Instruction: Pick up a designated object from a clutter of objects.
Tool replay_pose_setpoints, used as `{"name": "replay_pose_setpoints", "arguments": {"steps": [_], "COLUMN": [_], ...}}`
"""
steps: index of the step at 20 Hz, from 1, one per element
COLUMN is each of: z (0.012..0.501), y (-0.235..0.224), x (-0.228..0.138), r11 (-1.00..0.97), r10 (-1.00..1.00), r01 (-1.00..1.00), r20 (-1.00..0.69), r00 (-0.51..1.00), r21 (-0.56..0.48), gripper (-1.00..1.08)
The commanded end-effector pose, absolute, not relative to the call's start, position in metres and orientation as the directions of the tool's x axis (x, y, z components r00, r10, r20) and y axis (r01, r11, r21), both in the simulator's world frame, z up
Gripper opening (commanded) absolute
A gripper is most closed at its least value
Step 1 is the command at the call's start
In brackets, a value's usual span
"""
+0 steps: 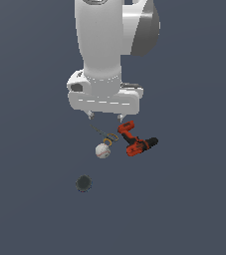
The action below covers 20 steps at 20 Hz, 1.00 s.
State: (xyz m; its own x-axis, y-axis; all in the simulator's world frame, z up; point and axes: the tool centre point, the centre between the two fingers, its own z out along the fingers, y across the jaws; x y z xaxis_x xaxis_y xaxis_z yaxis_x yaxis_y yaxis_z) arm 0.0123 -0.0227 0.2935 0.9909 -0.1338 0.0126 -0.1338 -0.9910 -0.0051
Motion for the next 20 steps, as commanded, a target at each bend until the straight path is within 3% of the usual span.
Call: {"name": "replay_pose_setpoints", "arguments": {"steps": [1,20], "z": [0.275,0.118], "y": [-0.025,-0.045], "x": [0.014,0.004], "r11": [-0.983,-0.798], "r10": [-0.184,-0.603], "r01": [-0.184,-0.603], "r20": [0.01,0.0], "r00": [0.983,0.798], "r21": [-0.007,-0.003], "gripper": [1.0,1.0]}}
